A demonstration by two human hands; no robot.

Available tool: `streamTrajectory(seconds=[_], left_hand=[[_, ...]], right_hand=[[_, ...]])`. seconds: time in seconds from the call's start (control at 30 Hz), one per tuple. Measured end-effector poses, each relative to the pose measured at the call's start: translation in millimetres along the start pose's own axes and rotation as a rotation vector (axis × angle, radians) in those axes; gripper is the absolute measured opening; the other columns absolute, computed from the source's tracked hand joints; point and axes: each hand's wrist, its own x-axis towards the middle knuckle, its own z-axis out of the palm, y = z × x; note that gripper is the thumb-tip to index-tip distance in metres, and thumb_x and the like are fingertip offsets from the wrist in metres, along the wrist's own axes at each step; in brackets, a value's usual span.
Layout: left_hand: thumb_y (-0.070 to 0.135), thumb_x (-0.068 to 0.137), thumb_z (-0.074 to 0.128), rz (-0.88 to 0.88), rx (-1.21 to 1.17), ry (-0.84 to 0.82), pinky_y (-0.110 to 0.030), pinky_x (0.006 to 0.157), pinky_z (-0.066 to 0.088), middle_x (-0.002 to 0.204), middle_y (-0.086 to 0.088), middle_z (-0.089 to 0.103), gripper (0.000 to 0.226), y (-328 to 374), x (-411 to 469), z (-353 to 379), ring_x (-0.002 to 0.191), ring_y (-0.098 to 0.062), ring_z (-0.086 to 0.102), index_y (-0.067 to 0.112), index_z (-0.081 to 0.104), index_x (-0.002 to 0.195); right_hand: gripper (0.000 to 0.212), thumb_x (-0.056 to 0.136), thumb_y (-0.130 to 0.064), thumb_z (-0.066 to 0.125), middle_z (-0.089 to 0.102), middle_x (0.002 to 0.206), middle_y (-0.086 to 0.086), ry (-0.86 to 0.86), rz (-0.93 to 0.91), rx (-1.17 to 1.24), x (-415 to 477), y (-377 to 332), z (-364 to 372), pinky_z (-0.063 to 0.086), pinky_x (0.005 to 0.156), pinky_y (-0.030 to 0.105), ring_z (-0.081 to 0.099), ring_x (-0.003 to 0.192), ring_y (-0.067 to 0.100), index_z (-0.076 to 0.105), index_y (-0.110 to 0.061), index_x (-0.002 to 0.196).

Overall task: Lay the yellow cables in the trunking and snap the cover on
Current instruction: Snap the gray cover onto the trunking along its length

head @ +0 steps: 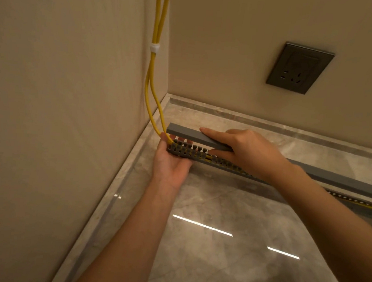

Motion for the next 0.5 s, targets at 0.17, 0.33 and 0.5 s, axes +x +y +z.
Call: streamTrajectory(seconds=[0.17,0.33,0.5], left_hand=[[0.043,0.096,0.038,0.002,0.048,0.007,-0.05,0.106,0.035,0.133,-0.02,0.052,0.05,1,-2,2,0.122,-0.034,0.05,0.009,0.048,0.132],[0.039,0.096,0.042,-0.009,0.062,0.008,-0.049,0.102,0.039,0.133,-0.019,0.051,0.041,2,-4,4,0.12,-0.033,0.051,0.014,0.048,0.128],[0.032,0.097,0.041,-0.022,0.072,0.007,-0.048,0.099,0.042,0.13,-0.017,0.054,0.042,0,-6,6,0.118,-0.031,0.053,0.015,0.046,0.134]], right_hand=[[0.054,0.09,-0.039,0.054,0.065,0.093,0.008,-0.028,0.049,0.034,-11,8,14,0.046,0.064,0.035,0.06,0.077,0.024,0.034,-0.032,0.14],[0.056,0.091,-0.042,0.05,0.062,0.093,0.004,-0.039,0.045,-0.008,-17,12,20,0.039,0.057,0.028,0.054,0.071,0.019,0.031,-0.031,0.142],[0.055,0.092,-0.046,0.041,0.057,0.091,0.002,-0.004,0.037,-0.123,-14,16,12,0.035,0.049,0.028,0.044,0.064,0.013,0.028,-0.031,0.143]])
